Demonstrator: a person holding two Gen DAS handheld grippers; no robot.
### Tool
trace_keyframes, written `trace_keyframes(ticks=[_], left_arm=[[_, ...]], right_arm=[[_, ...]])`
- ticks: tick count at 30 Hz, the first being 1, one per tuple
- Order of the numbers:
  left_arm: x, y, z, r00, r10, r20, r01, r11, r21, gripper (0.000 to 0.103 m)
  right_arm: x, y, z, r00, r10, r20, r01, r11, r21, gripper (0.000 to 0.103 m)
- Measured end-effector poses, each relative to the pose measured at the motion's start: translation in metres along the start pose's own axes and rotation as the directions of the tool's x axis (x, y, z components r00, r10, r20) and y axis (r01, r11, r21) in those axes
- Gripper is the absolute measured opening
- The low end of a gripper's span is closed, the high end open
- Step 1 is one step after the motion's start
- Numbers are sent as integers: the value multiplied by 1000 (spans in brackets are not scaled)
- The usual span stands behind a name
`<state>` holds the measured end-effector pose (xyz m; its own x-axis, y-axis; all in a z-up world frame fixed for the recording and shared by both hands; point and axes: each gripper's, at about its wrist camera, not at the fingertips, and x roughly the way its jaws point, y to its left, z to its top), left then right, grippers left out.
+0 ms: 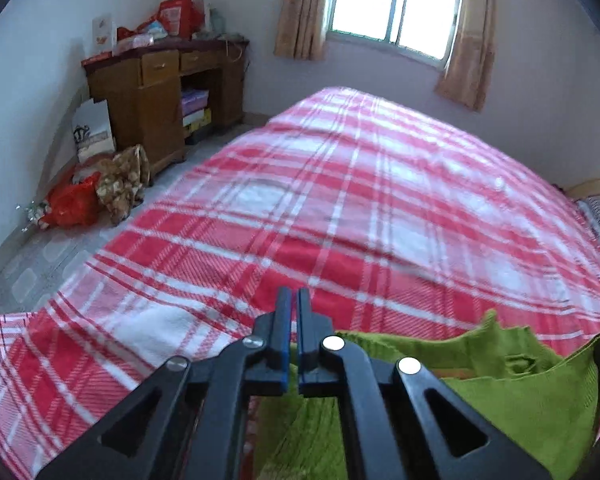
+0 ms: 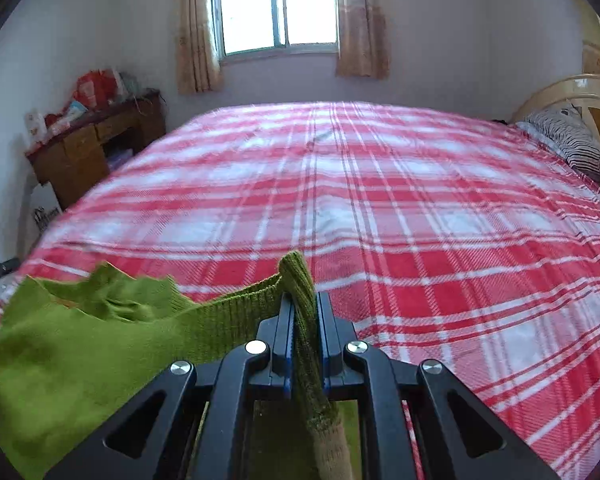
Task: Fold small clothes
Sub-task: 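Lift the hem with both tools and fold it over toward the collar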
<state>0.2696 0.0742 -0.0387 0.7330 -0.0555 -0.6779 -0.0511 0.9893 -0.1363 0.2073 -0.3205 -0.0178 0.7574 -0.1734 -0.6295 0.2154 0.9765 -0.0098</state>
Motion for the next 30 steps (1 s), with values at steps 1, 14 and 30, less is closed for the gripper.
trace_keyframes(ticks=[1, 14, 30], left_arm=[[5, -1, -3, 1000, 10, -13, -10, 1000, 7, 2], [-32, 15, 11, 999, -41, -18, 42, 999, 34, 20], [-11, -32, -38, 990, 20, -143, 28, 945, 327, 58]], right_arm=[[6, -1, -1, 1000, -8, -16, 8, 1000, -1, 9], [26, -44, -16, 979, -71, -190, 101, 983, 151, 10], [-55, -30, -10, 986, 165, -38, -160, 980, 115, 85]])
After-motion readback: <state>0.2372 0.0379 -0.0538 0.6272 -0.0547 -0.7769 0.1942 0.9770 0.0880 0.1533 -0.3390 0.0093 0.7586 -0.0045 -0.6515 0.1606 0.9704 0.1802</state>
